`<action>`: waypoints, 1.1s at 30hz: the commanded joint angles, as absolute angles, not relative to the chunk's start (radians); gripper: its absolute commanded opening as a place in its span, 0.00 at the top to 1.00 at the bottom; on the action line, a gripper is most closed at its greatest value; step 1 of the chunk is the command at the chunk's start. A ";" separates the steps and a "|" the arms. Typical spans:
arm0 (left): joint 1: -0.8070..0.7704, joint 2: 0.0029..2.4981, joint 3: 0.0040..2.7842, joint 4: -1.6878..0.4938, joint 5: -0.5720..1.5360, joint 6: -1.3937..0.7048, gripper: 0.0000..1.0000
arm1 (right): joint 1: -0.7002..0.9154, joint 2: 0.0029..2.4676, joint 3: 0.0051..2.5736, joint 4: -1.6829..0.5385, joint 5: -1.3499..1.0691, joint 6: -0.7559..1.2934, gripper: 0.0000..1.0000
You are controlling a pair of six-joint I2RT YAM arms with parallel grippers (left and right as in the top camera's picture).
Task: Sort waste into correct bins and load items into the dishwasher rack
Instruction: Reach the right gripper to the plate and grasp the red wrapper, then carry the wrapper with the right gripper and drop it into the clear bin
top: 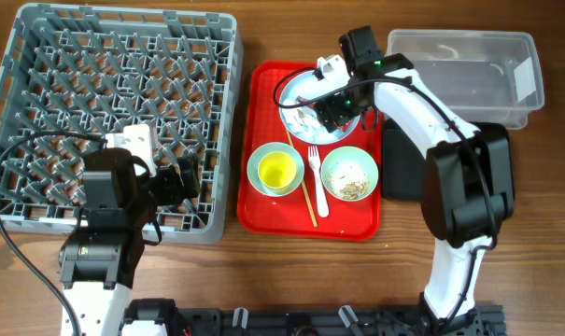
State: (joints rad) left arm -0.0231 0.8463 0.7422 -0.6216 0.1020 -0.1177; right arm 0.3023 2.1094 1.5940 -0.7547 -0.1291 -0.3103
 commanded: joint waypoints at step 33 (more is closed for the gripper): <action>-0.015 0.847 0.763 -0.617 0.110 -0.120 0.00 | 0.084 1.865 1.653 -0.760 0.111 0.404 0.96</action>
